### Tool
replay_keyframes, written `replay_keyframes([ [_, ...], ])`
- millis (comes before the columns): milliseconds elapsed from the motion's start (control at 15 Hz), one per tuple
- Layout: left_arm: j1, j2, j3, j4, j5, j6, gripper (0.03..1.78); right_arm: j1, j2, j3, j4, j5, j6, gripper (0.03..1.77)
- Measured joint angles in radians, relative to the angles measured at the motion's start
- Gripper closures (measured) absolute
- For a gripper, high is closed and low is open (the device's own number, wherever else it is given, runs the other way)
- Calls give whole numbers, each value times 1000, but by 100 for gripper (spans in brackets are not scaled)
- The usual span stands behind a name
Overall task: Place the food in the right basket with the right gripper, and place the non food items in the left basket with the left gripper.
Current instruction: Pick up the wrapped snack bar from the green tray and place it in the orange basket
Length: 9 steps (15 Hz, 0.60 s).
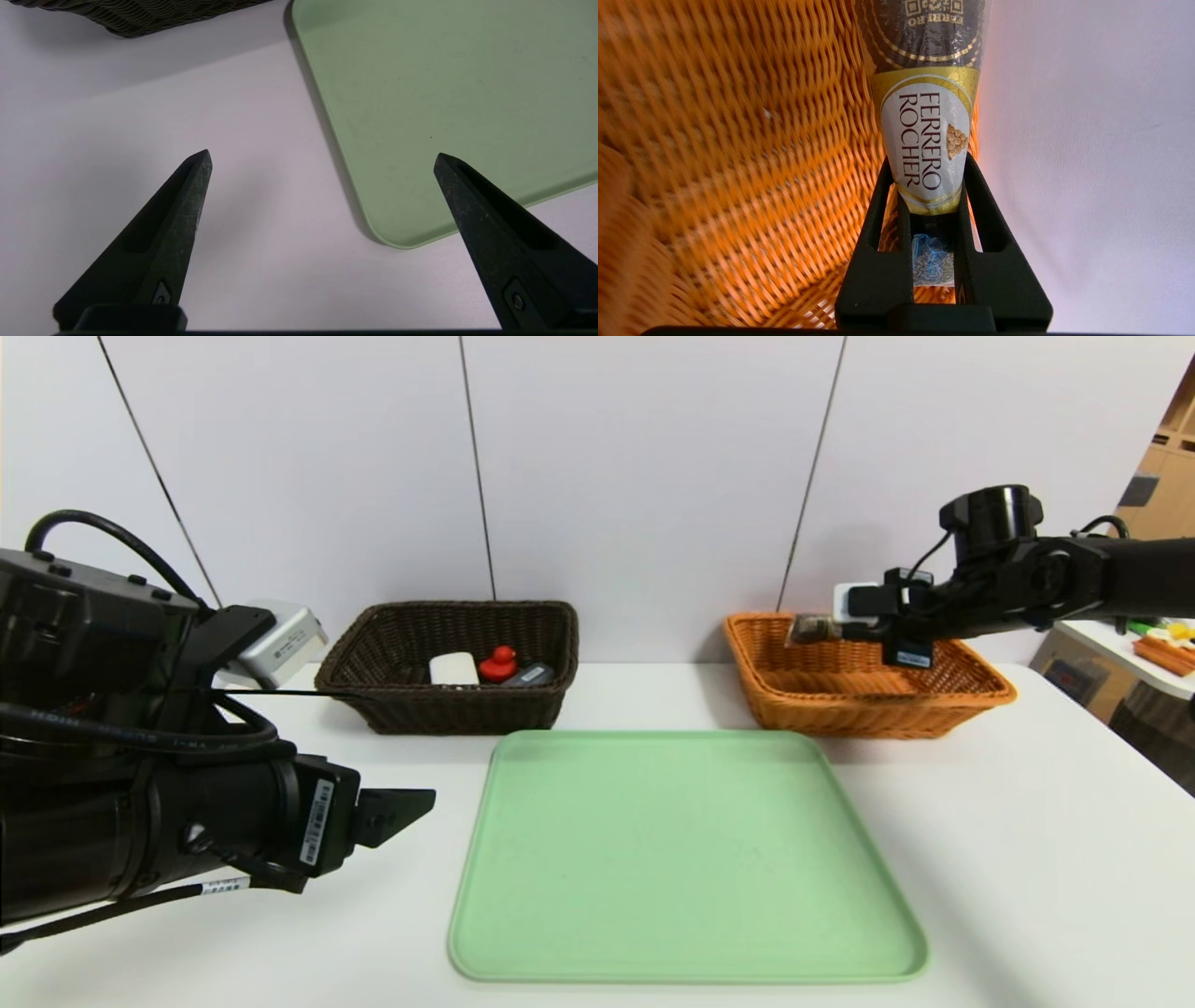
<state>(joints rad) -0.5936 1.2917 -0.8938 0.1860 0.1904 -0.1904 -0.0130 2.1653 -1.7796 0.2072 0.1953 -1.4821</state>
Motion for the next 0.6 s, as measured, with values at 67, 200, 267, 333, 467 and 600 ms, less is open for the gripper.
replay_keyframes([
  [67, 0, 0, 1, 0, -1, 1, 12, 0, 10, -9, -1, -13, 0, 153],
  [200, 0, 0, 1, 0, -2, 1, 12, 2, 27, -29, -1, -43, 0, 153],
  [267, 0, 0, 1, 0, -2, 1, 12, 3, 33, -33, 2, -47, -1, 153],
  [333, 0, 2, 1, 0, -2, 1, 12, 5, 36, -34, 9, -48, -3, 153],
  [467, 0, 6, 1, 0, -1, 1, 12, 8, 43, -34, 11, -48, 0, 153],
  [600, 0, 11, 0, -2, -2, 1, 12, 13, 49, -29, 11, -46, 8, 123],
])
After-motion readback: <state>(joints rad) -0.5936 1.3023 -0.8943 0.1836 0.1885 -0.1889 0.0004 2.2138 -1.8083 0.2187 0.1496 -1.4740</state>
